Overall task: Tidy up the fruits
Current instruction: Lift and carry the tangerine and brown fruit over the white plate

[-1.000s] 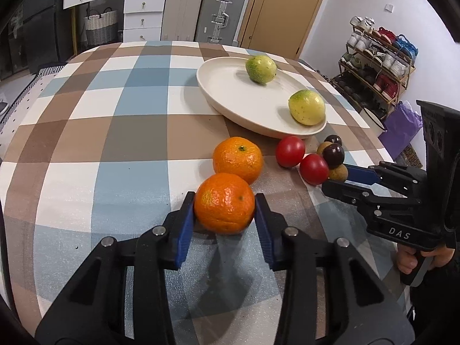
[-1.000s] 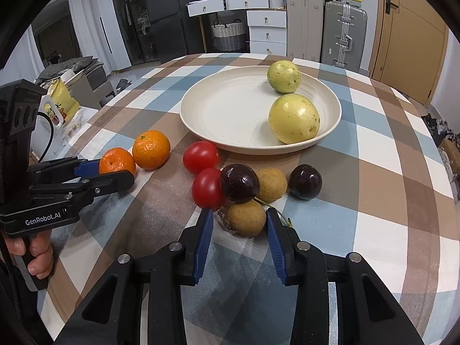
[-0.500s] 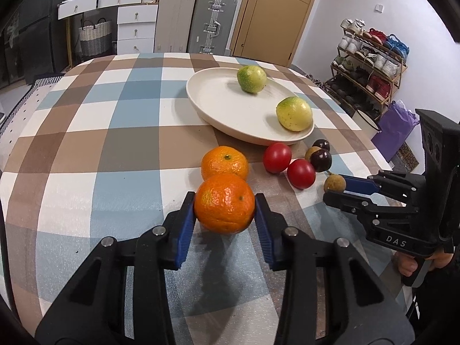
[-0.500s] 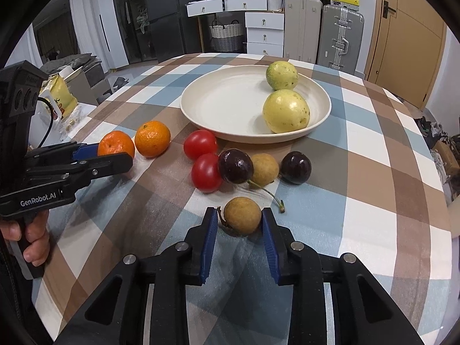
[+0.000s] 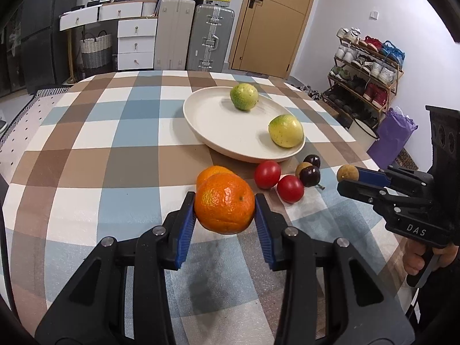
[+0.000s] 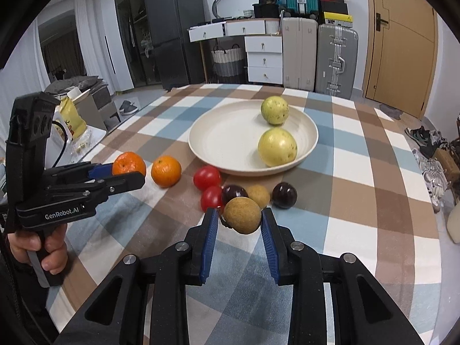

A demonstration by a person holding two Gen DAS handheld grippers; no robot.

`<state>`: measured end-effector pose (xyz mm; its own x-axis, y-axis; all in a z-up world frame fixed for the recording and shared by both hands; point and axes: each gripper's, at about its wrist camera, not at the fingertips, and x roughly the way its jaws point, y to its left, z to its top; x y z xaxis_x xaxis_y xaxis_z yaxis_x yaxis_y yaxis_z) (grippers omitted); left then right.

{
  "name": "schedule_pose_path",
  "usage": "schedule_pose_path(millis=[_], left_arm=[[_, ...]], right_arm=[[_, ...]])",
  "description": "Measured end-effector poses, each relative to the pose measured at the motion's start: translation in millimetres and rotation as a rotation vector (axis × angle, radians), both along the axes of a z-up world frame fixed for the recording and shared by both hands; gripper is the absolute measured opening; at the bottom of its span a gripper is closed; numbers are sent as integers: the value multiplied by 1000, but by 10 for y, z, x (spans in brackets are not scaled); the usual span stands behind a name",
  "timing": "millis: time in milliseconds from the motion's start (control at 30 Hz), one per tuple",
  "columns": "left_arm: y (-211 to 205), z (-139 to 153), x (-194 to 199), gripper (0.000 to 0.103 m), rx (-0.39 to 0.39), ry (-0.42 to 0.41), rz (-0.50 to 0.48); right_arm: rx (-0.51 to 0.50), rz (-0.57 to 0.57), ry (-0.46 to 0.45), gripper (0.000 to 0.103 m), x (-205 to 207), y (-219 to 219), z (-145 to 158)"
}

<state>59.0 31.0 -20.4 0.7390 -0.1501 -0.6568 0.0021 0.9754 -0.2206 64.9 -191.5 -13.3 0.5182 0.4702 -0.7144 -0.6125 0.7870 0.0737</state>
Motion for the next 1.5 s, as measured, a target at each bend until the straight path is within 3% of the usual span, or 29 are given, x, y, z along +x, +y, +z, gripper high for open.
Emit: schedule_pose_path(millis=[600,1033,1500], left_arm=[[-214,253,85,37,47,-60,5],[-263,457,468,37,59,-119,18],[-277,470,935,37,78,-118,2]], right_arm=[[86,18,-74,31,227,-72,319],[127,-6,-95,31,514,-111,448],[168,-3,-92,31,767,35,384]])
